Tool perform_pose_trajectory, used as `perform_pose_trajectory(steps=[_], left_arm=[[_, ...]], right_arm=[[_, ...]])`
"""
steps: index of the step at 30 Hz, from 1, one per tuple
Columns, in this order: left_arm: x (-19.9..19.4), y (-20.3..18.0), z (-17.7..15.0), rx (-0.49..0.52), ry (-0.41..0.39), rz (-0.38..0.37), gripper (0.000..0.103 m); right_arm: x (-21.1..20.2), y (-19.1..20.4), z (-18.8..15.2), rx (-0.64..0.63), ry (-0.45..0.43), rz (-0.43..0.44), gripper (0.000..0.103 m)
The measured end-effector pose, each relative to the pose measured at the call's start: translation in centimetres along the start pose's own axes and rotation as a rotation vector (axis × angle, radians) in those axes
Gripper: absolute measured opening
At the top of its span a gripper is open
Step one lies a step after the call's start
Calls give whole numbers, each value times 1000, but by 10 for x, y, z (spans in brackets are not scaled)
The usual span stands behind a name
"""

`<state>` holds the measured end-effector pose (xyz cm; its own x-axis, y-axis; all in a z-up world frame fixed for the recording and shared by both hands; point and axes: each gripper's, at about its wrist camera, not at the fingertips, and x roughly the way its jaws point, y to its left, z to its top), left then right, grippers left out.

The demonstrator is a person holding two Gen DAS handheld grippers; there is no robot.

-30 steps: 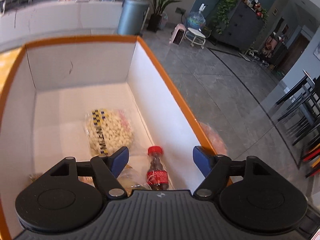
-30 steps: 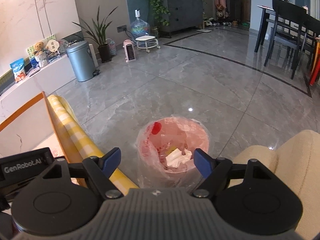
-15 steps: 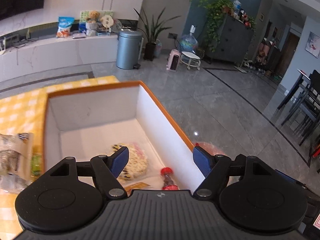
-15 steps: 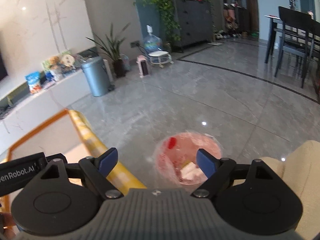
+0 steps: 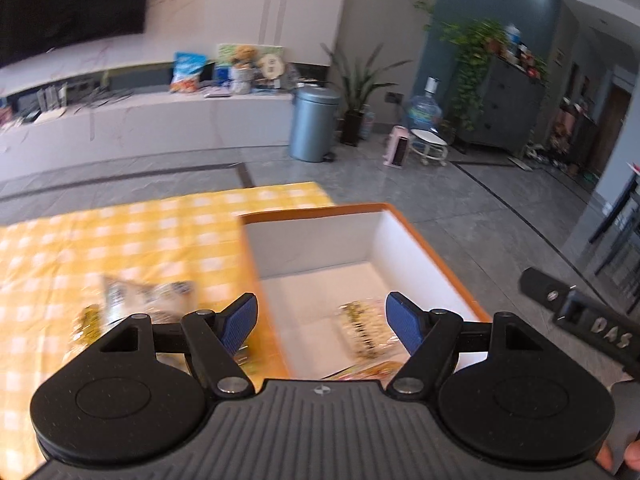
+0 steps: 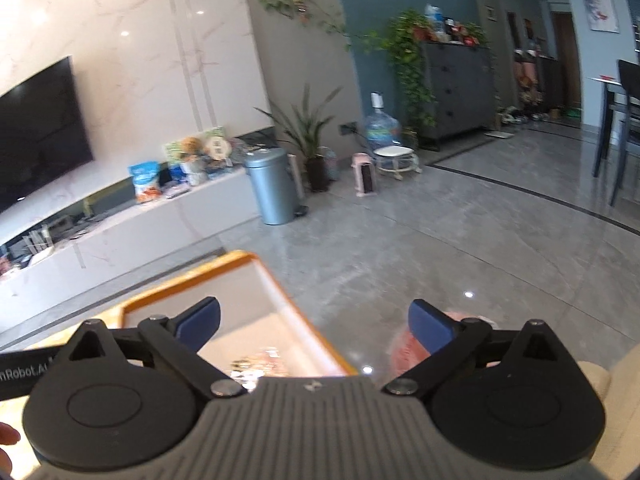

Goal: Organize snacks
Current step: 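Move both tools back over the remaining snacks on the table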

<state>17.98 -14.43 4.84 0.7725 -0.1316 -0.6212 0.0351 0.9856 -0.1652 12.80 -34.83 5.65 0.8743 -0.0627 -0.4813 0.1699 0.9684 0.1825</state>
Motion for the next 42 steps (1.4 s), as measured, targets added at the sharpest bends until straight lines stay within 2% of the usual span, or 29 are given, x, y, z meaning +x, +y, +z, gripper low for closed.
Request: perform_pose_trajectory(steps=[7,11,13,19,20,25,29,33,38,42], left_arm=[[-27,68,-10,-96,-10,93,86],[-41,101,-16,-98,-10,159,86],[-43,118,-20,-92,-3,159,86],[-32,173,-38,-183,44,199,86],[-32,183,-43,-195,51,199,86],[-18,207,-57,-229,79,176,86],[-3,218,-70,-226,100,178,86],[14,230,-81,-238,123,170,86],[29,247,-90,-286,171,98,84],[29,253,-93,-308,170,93,84]], right_arm=[[-21,49,-2,-96,-14,169,100],[-26,81,-7,-179,-9,273,100],[-28,97,-12,-225,3,329,100],[-21,143,-31,-336,104,459,96],[-18,151,-36,-358,119,465,92],[-9,186,-62,-456,161,481,86],[2,204,-79,-511,197,504,86],[28,221,-104,-582,271,451,83],[64,229,-134,-650,398,340,81],[80,234,-151,-703,440,271,71]])
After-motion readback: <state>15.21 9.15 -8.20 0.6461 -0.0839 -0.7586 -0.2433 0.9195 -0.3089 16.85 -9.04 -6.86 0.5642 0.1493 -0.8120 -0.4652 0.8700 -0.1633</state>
